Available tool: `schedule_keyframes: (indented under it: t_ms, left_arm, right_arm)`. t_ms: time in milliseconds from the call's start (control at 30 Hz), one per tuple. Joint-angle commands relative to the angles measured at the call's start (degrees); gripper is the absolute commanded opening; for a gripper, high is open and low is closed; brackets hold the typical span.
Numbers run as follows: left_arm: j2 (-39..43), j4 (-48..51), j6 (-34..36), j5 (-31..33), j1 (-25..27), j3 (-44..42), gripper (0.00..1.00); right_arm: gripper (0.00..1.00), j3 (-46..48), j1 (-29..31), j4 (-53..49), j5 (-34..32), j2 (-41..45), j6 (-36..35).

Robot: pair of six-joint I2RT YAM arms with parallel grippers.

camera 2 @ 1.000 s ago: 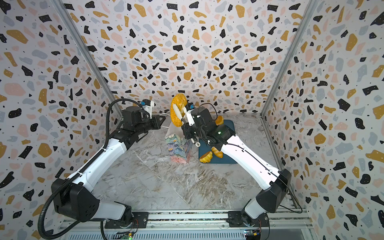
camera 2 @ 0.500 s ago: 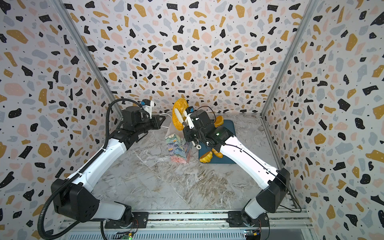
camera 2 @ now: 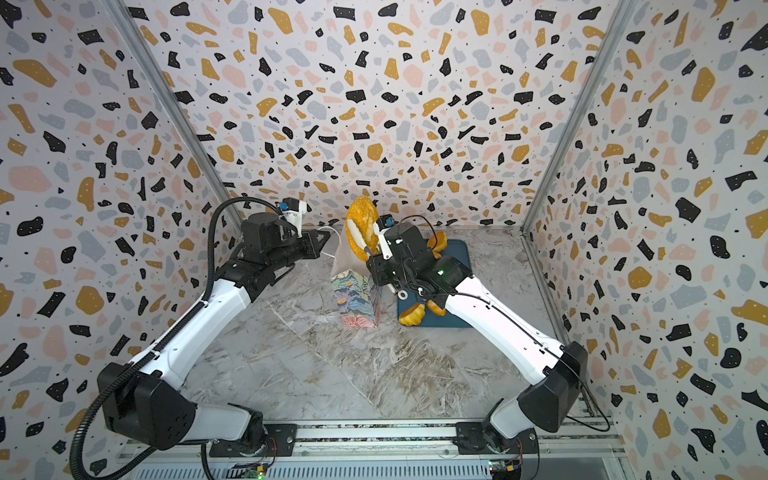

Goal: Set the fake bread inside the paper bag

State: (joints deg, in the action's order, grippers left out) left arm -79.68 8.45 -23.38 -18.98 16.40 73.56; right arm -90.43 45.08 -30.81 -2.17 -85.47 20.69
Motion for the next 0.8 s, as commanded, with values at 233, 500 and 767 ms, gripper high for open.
schedule_keyframes:
  t_ms: [233, 500, 767]
  left_arm:
    - [0.6, -2.4, -0.1, 0.1, -0.3, -0.9, 0.0]
    - [0.4, -2.4, -0.2, 0.1, -0.2, -0.9, 0.0]
    - [0.5, -2.4, -0.2, 0.3, -0.2, -0.9, 0.0]
  right_arm:
    - [0.53, -0.4, -1.3, 4.2, 1.4, 2.6, 0.7]
    - [0.54, 0.1, -2.1, 5.1, 3.0, 2.7, 1.2]
    - [0.53, 0.6, -2.9, 6.8, 4.7, 3.8, 1.8]
